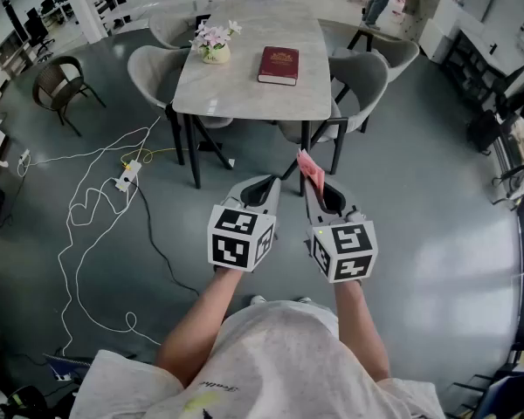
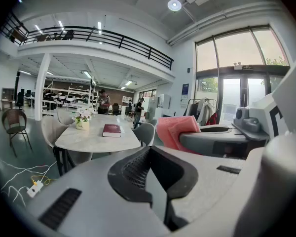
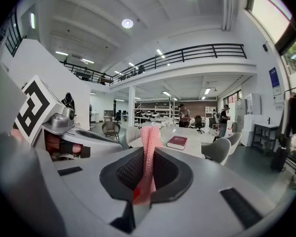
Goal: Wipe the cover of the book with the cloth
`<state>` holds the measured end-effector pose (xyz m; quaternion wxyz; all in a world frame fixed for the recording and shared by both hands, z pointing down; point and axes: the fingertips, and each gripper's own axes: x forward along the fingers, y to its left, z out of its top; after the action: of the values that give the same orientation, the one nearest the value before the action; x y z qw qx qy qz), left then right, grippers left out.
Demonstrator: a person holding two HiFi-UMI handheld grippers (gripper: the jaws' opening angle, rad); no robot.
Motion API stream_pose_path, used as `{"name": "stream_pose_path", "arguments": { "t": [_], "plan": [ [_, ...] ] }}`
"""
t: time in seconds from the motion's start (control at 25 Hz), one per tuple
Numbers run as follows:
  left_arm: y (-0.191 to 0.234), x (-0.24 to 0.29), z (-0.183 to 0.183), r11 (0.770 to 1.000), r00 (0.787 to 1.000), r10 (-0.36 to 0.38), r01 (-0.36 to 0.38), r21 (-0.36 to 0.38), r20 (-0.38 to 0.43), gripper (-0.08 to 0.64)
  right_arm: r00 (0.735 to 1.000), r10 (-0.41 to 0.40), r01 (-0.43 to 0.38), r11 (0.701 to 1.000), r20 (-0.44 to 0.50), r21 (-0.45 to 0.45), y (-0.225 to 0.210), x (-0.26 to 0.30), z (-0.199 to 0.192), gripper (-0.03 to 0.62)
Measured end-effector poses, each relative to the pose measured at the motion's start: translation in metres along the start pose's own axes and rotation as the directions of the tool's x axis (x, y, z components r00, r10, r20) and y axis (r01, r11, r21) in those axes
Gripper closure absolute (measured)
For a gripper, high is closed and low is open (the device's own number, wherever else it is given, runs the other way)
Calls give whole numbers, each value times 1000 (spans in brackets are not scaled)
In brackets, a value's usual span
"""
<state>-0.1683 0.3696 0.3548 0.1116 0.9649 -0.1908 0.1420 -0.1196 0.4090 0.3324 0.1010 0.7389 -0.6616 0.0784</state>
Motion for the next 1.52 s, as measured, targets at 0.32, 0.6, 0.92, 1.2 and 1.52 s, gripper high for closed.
{"name": "stream_pose_path", "arguments": {
  "t": [0.32,0.6,0.92,1.2,1.52],
  "plan": [
    [6,0,-5,1000,1000,-10,10,0,-7,552,1000,2,-2,1000,-12,0,8,7,-4,574],
    [13,8,-3,1000,1000,-13,13,-3,-12,552,1000,-8,8,1000,-12,18,2,17,-5,574],
    [21,38,-5,1000,999,-11,11,-3,-41,552,1000,0,1,999,-17,45,-19,41,-12,574],
    [33,92,3,1000,997,3,-4,-2,-74,552,999,25,-23,997,-28,79,-59,82,-17,574],
    [46,167,21,1000,993,15,-15,2,-116,552,998,56,-51,991,-40,123,-119,134,-19,574]
  ]
}}
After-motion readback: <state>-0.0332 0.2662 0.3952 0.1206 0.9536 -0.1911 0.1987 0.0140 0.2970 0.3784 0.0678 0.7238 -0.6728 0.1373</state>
